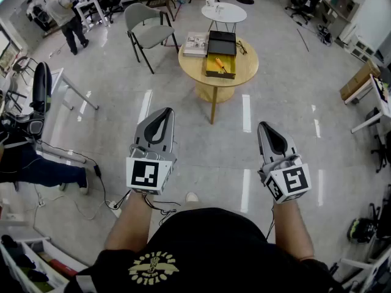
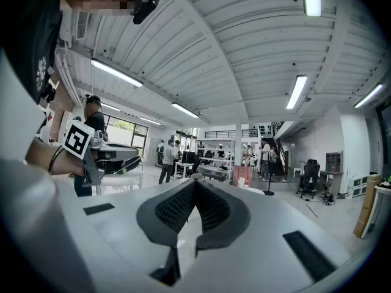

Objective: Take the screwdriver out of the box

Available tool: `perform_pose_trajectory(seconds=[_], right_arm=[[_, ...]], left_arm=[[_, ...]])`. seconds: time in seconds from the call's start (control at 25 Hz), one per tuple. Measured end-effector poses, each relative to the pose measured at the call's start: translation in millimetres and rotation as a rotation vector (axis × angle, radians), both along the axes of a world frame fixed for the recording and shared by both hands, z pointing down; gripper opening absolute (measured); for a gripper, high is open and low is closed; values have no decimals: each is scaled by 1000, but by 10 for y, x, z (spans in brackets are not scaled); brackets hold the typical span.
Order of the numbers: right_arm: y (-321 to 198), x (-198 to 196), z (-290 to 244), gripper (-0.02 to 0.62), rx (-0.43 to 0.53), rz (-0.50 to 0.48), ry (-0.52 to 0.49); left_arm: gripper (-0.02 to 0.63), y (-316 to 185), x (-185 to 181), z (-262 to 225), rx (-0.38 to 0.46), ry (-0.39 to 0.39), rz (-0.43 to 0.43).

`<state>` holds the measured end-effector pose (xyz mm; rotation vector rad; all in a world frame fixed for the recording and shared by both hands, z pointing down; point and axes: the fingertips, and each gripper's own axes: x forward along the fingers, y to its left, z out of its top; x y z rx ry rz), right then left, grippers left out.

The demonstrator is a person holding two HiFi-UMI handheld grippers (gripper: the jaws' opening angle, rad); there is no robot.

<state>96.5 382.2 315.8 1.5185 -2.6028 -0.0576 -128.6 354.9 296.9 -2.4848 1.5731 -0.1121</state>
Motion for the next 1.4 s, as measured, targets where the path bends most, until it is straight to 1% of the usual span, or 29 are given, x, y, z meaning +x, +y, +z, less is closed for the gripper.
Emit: perform_pose_trajectory(seconds=[0.16,0.32,0.6,0.76,0.92,1.16,1.28,1.4], right_arm=[[-50,-180,-38,14,2,14,0],[-110,-324,-67,14,2,38,-33],[-118,-398,3,15,-7,74,-52],[-183,-424,-20,15,-9,83,-66],[-273,-451,-17,15,0,64,-73],[-413,-439,-19,15,5,43,-73],[-546,-336,23,15,8,34,-85],[-708,-311,34,15,-4,41,-101]], left_arm=[[17,-59,-165,32,-7,5,16],[18,-150,-265,95,-21,8,54],[17,-295,-454,251,-62,-5,63],[17,-346,-459,204,-43,5,74],[17,-388,-412,165,-28,-2,88],[17,-525,-430,321,-64,-12,70],[17,-636,-350,286,-66,6,75],[17,-779,-328,255,-59,-4,75]])
